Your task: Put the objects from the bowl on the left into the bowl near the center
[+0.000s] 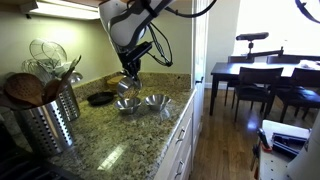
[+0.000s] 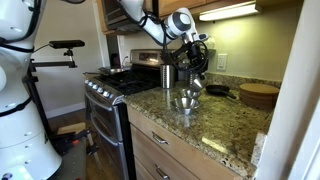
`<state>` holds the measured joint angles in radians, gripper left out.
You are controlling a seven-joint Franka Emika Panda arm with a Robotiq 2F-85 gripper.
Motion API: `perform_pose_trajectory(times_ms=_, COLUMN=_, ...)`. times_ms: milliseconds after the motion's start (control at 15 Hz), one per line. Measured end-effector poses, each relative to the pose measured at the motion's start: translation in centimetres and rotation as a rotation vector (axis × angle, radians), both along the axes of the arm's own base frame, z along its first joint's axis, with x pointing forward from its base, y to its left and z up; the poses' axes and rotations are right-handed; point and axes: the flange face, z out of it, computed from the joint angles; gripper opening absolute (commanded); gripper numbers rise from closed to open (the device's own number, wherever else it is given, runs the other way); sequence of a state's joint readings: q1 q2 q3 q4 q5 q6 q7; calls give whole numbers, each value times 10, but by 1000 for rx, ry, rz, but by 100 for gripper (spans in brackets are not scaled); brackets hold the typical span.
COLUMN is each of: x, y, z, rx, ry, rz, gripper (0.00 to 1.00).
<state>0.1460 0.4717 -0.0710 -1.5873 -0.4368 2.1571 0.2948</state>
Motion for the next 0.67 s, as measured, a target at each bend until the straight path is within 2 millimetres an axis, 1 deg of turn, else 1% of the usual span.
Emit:
perform_pose_trajectory(times_ms=333, x=-1, y=10, z=-11, rx=-84, ry=4, rz=10, gripper=8)
perform_pose_trajectory(times_ms=667, x=-3, y=20, z=-13, rx=-156, ry=-1, rz=14, gripper=8)
